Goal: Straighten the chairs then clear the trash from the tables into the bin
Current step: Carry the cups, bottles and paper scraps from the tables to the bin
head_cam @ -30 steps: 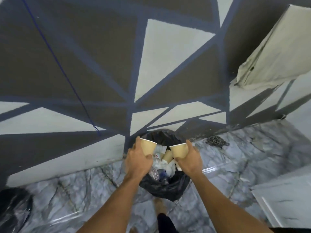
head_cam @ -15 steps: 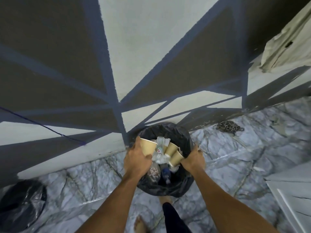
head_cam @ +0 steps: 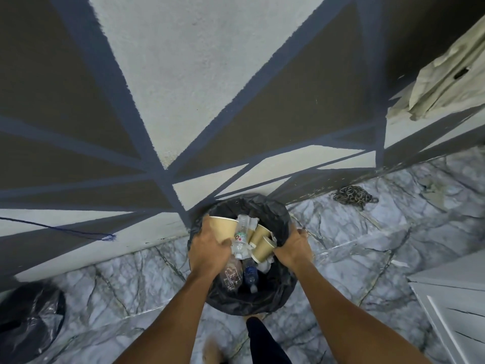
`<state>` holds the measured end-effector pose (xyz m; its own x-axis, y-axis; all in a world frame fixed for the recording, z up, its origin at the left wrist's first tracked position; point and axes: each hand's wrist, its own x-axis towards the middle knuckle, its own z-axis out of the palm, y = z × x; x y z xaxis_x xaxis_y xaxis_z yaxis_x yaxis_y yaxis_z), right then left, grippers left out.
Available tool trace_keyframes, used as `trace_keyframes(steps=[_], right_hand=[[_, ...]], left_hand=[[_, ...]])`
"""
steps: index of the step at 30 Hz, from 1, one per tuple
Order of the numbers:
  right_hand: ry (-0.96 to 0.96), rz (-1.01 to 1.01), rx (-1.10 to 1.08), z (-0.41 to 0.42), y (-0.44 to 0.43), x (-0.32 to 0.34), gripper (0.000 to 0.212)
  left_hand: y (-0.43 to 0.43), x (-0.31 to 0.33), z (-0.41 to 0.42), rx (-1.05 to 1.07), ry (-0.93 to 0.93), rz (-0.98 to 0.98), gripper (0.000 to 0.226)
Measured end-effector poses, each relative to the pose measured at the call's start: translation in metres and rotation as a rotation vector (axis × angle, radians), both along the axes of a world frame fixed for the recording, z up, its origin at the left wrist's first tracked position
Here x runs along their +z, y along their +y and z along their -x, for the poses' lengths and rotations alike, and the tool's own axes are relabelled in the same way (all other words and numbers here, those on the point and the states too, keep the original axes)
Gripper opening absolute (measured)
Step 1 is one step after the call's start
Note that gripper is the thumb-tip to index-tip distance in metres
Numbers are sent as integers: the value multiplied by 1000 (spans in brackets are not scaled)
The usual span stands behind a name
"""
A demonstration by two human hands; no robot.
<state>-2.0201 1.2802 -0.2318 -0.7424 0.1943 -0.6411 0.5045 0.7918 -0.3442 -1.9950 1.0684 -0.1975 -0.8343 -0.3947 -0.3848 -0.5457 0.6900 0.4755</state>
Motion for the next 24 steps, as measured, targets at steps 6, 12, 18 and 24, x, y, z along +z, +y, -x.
trace_keyframes(steps=[6,12,18,24], right_hand=[[-7,7,31,5,-1,-4,87],[-22,41,144,4,-26,3,72],[44,131,435,-7,-100,23,50],[157,322,808,-61,-222,72,34]], left_hand=[[-5,-10,0,66,-40,-59,108],[-20,-5,-39,94,-15,-113,94],[-66,13,-84,283,-30,-126,88],[-131,56,-168,491,85,-46,81]])
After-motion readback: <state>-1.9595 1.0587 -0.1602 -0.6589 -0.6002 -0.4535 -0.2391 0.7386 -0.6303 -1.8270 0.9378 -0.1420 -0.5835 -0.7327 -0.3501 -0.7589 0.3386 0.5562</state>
